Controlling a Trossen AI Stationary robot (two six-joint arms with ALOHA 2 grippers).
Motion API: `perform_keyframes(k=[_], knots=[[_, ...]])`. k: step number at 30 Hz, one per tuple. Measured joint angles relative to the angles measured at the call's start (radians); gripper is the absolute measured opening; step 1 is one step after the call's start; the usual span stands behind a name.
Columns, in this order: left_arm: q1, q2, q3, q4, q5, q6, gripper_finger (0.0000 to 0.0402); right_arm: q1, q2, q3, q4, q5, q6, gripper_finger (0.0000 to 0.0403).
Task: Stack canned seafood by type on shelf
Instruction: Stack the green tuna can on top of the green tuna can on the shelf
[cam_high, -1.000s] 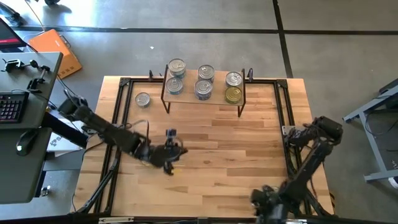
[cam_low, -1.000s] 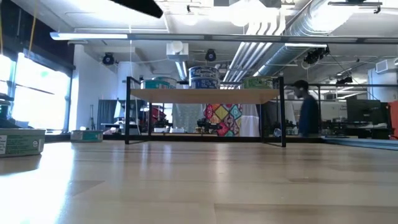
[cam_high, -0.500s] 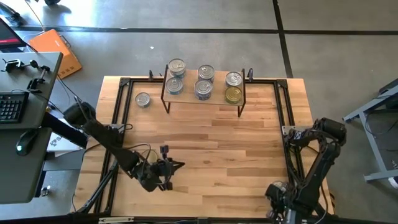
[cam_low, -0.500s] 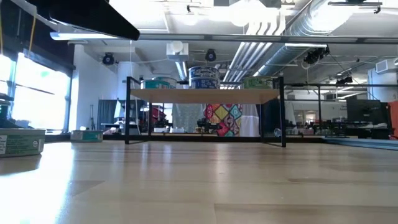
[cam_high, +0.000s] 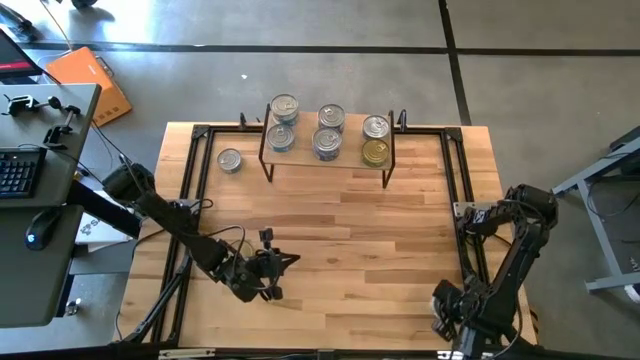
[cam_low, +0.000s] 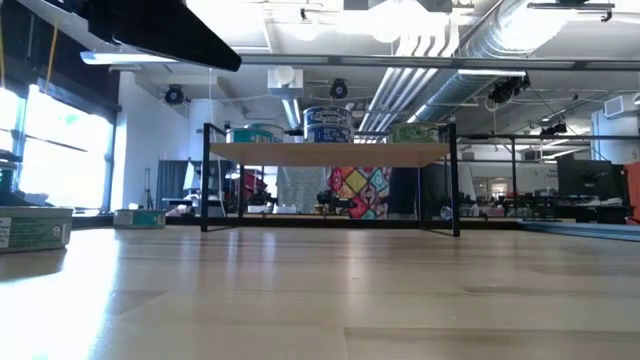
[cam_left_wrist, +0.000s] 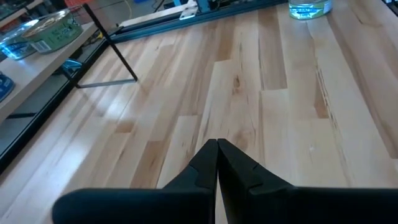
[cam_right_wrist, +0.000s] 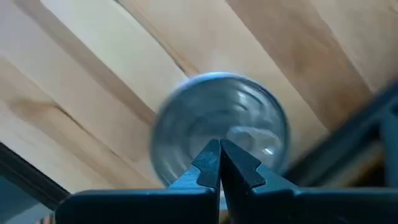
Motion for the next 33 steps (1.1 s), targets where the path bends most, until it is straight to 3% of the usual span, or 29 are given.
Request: perform_keyframes(k=[10, 15, 20, 26, 29, 33], knots=[[0.0, 0.0, 0.0, 0.038, 0.009, 0.002, 0.0003, -0.226, 0.087, -0.001, 0.094, 0.088, -0.348, 0.0], [-0.002, 0.0, 0.0, 0.059, 0.048, 0.027, 0.0003, -0.333, 0.08, 0.004, 0.243, 0.263, -0.608, 0.0], [-0.002, 0.0, 0.0, 0.058, 0.058, 0.027, 0.0003, -0.336, 0.041, 0.064, 0.226, 0.373, -0.724, 0.0], [0.0, 0.0, 0.0, 0.058, 0.059, 0.027, 0.0003, -0.3, 0.037, 0.117, 0.194, 0.289, -0.802, 0.0009], [0.003, 0.0, 0.0, 0.058, 0.059, 0.027, 0.0003, -0.291, 0.038, 0.118, 0.199, 0.157, -0.872, 0.004], [0.003, 0.0, 0.0, 0.059, 0.059, 0.026, 0.0003, -0.259, 0.039, 0.11, 0.204, 0.114, -1.041, 0.01]])
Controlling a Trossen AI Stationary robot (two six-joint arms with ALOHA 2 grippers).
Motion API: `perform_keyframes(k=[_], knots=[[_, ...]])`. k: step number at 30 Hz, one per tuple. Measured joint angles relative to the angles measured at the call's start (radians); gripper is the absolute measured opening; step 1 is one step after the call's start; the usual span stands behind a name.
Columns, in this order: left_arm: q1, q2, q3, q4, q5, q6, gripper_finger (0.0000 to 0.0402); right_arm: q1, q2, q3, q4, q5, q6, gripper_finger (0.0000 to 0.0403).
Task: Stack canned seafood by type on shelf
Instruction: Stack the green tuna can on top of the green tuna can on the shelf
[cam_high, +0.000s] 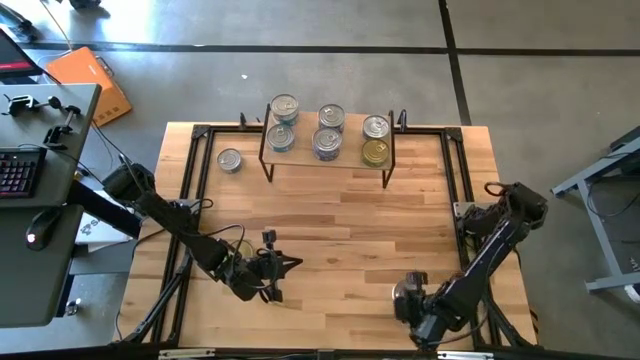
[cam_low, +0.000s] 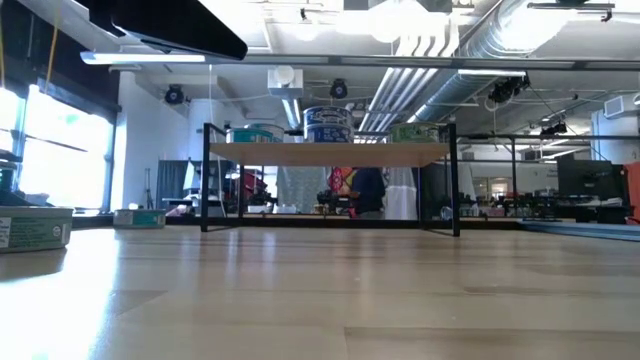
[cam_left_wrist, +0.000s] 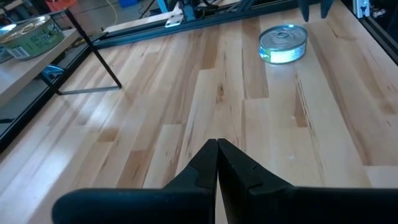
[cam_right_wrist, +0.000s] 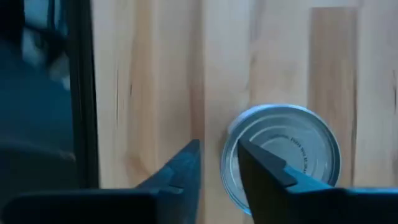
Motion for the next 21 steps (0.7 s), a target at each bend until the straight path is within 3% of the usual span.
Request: perform_keyframes(k=[4, 10, 13, 18, 21], knots=[[0.0, 0.0, 0.0, 0.0, 0.0, -0.007, 0.0003, 0.059, 0.033, -0.019, -0.07, 0.042, -0.077, 0.0121], [0.014, 0.0, 0.0, 0.0, 0.001, 0.001, 0.0003, 0.054, 0.088, -0.02, -0.07, 0.097, -0.069, 0.0091], [0.022, 0.0, 0.0, 0.019, 0.0, 0.003, 0.0003, 0.002, 0.111, -0.02, 0.007, 0.213, -0.102, 0.0075], [0.023, 0.0, 0.0, 0.09, 0.033, 0.046, 0.0003, -0.127, 0.112, -0.014, 0.237, 0.493, -0.112, 0.0065], [0.022, 0.0, 0.0, 0.136, 0.097, 0.097, 0.0003, -0.18, 0.094, 0.021, 0.272, 0.491, -0.191, 0.0065]])
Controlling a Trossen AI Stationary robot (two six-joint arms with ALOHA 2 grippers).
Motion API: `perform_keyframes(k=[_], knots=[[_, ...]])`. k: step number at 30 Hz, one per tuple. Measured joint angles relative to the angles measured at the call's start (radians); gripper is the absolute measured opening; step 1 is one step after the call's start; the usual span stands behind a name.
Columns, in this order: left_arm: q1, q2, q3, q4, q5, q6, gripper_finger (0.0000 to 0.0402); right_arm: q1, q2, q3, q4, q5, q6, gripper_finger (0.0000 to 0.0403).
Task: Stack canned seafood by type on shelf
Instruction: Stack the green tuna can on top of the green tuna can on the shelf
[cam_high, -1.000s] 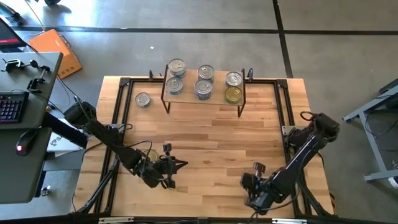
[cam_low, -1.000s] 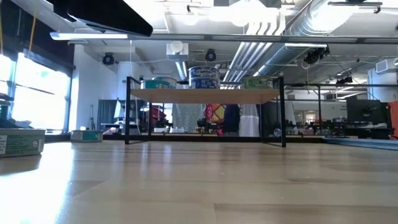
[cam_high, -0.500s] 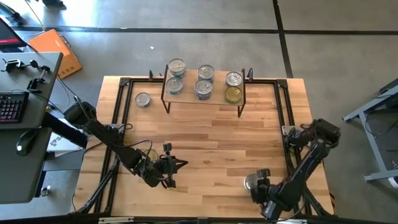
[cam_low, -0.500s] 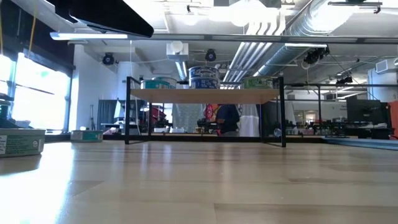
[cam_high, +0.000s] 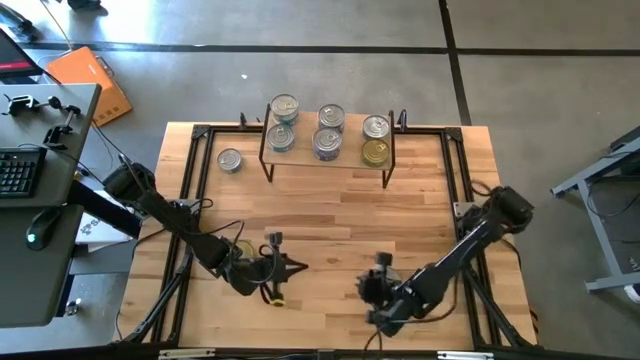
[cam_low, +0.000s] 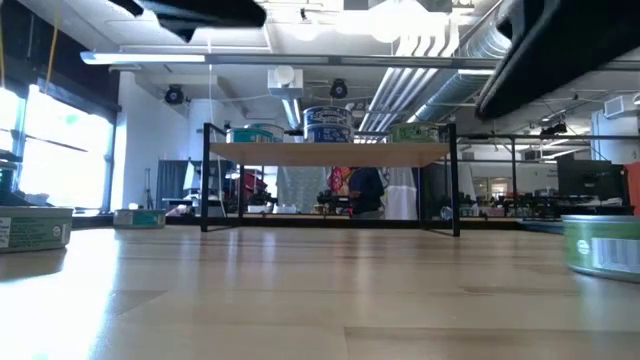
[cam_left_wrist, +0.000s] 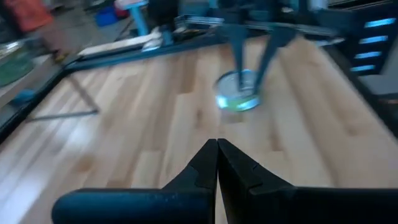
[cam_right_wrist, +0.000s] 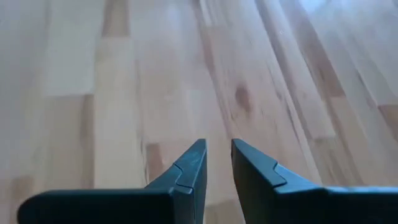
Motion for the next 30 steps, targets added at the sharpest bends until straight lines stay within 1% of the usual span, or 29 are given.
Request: perform_keyframes(k=[2, 5, 7, 9, 10, 12, 14, 15, 17, 19, 20, 23, 24, 26, 27, 30], knots=[[0.0, 0.0, 0.0, 0.032, 0.053, 0.027, 0.0003, 0.005, -0.019, 0.027, -0.077, -0.039, -0.001, 0.0065], [0.004, 0.0, 0.0, 0.06, 0.156, 0.055, 0.0003, 0.027, -0.056, 0.068, -0.321, -0.071, 0.163, 0.0065], [0.008, 0.0, 0.0, 0.082, 0.18, 0.062, 0.0003, 0.045, -0.081, 0.084, -0.454, -0.112, 0.231, 0.0073], [0.016, 0.001, 0.0, 0.102, 0.184, 0.064, 0.0003, 0.078, -0.092, 0.081, -0.513, -0.142, 0.223, 0.0092], [0.021, 0.003, 0.0, 0.105, 0.184, 0.07, 0.0003, 0.101, -0.091, 0.073, -0.511, -0.152, 0.184, 0.0105], [0.026, 0.009, 0.0, 0.107, 0.184, 0.079, 0.0003, 0.153, -0.09, 0.035, -0.455, -0.155, 0.044, 0.0132], [0.034, 0.024, 0.001, 0.135, 0.194, 0.079, 0.0003, 0.201, -0.084, -0.037, -0.358, -0.141, -0.119, 0.0154], [0.035, 0.035, 0.001, 0.144, 0.195, 0.085, 0.0003, 0.219, -0.082, -0.082, -0.3, -0.136, -0.171, 0.0162], [0.035, 0.072, 0.001, 0.198, 0.21, 0.099, 0.0003, 0.238, -0.081, -0.173, -0.157, -0.141, -0.202, 0.0169], [0.035, 0.117, 0.0, 0.256, 0.217, 0.116, 0.0003, 0.249, -0.081, -0.251, -0.006, -0.143, -0.196, 0.0169], [0.037, 0.142, 0.002, 0.297, 0.217, 0.126, 0.0003, 0.256, -0.081, -0.287, 0.062, -0.137, -0.184, 0.0167], [0.043, 0.203, 0.026, 0.362, 0.217, 0.163, 0.0003, 0.274, -0.083, -0.369, 0.228, -0.044, -0.16, 0.0156], [0.047, 0.223, 0.042, 0.377, 0.217, 0.174, 0.0003, 0.28, -0.083, -0.391, 0.266, -0.019, -0.171, 0.015], [0.056, 0.252, 0.068, 0.386, 0.218, 0.184, 0.0003, 0.282, -0.086, -0.428, 0.323, 0.0, -0.209, 0.0136], [0.062, 0.269, 0.089, 0.387, 0.231, 0.184, 0.0003, 0.28, -0.088, -0.443, 0.35, 0.003, -0.23, 0.0127], [0.087, 0.312, 0.147, 0.393, 0.322, 0.205, 0.0003, 0.255, -0.088, -0.483, 0.433, 0.02, -0.276, 0.0086]])
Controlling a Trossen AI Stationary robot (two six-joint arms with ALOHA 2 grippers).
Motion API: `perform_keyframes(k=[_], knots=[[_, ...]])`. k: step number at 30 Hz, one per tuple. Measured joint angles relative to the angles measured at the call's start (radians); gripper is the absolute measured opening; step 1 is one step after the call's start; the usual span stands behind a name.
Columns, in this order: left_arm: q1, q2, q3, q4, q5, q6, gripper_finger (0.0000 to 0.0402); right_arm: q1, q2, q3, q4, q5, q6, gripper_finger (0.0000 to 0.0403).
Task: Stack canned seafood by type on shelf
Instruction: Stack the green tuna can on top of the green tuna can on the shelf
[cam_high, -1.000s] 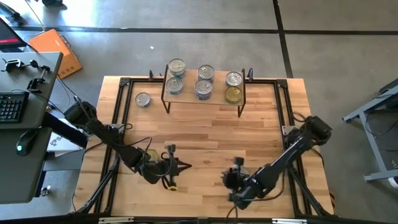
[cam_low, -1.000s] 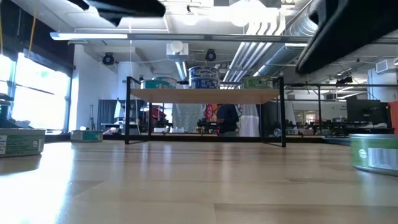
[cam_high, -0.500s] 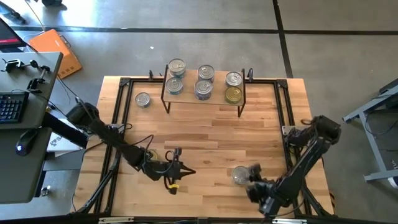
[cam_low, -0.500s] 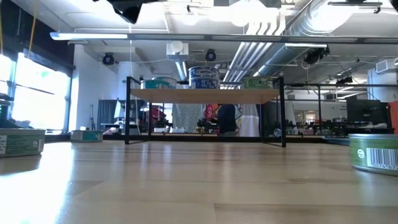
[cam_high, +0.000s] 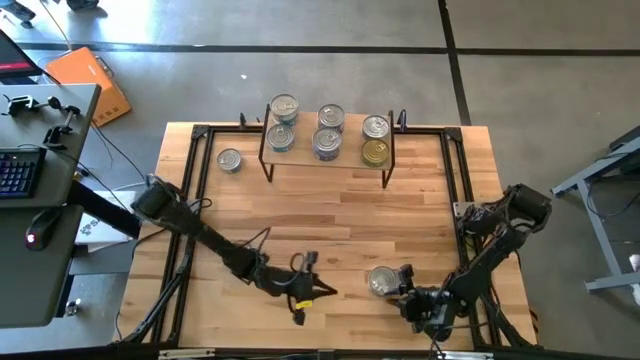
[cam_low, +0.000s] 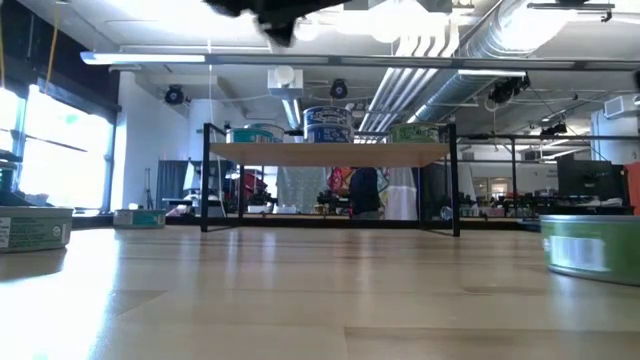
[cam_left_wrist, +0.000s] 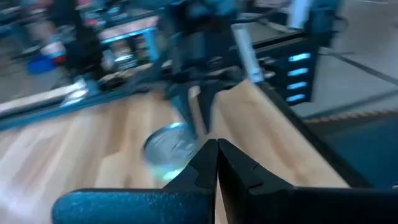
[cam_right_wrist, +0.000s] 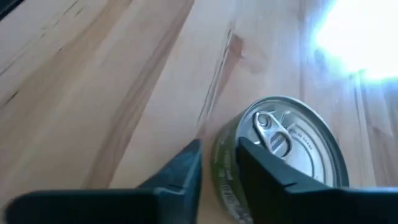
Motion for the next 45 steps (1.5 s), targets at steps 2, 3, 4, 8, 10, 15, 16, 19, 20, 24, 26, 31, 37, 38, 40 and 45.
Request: perform_keyframes(k=[2, 3, 4, 8, 10, 15, 16, 19, 20, 24, 26, 31, 37, 38, 40, 45], knots=[[0.016, 0.034, 0.044, -0.002, 0.081, 0.04, 0.0003, -0.029, 0.001, -0.011, 0.041, -0.004, -0.012, 0.0051], [0.021, 0.046, 0.055, -0.008, 0.102, 0.062, 0.0004, -0.045, 0.001, -0.014, 0.057, -0.006, -0.021, 0.0032], [0.023, 0.062, 0.068, -0.014, 0.115, 0.081, 0.0005, -0.059, 0.001, -0.015, 0.069, -0.013, -0.026, 0.0017], [0.025, 0.096, 0.115, -0.015, 0.128, 0.104, 0.0016, -0.099, 0.003, -0.02, 0.133, -0.032, -0.035, 0.0012], [0.022, 0.095, 0.119, -0.012, 0.127, 0.12, 0.0023, -0.111, 0.006, -0.02, 0.187, -0.026, -0.062, 0.0009], [0.006, 0.094, 0.117, -0.022, 0.127, 0.205, 0.005, -0.152, 0.011, -0.023, 0.355, -0.028, -0.129, 0.0003], [0.004, 0.094, 0.118, -0.022, 0.128, 0.218, 0.0058, -0.168, 0.01, -0.022, 0.373, -0.027, -0.128, 0.0002], [0.009, 0.094, 0.118, -0.043, 0.13, 0.283, 0.0088, -0.217, 0.025, -0.025, 0.422, -0.018, -0.11, 0.0002], [0.014, 0.094, 0.118, -0.066, 0.125, 0.306, 0.0099, -0.233, 0.033, -0.026, 0.448, -0.016, -0.105, 0.0001], [0.042, 0.094, 0.118, -0.174, 0.118, 0.371, 0.0139, -0.281, 0.05, -0.025, 0.534, -0.017, -0.105, 0.0001], [0.057, 0.094, 0.118, -0.246, 0.118, 0.408, 0.0155, -0.296, 0.05, -0.025, 0.563, -0.017, -0.105, 0.0001], [0.087, 0.094, 0.117, -0.377, 0.113, 0.452, 0.018, -0.316, 0.05, -0.024, 0.64, -0.017, -0.105, 0.0], [0.103, 0.129, 0.118, -0.397, 0.071, 0.517, 0.0183, -0.323, 0.05, -0.024, 0.689, -0.012, -0.106, 0.0001], [0.104, 0.142, 0.117, -0.388, 0.06, 0.529, 0.0183, -0.322, 0.049, -0.023, 0.697, -0.013, -0.106, 0.0001], [0.104, 0.169, 0.117, -0.359, 0.017, 0.538, 0.0183, -0.322, 0.048, -0.022, 0.707, -0.013, -0.105, 0.0001], [0.088, 0.201, 0.117, -0.298, -0.107, 0.471, 0.018, -0.322, 0.048, -0.022, 0.715, -0.013, -0.106, 0.0001]])
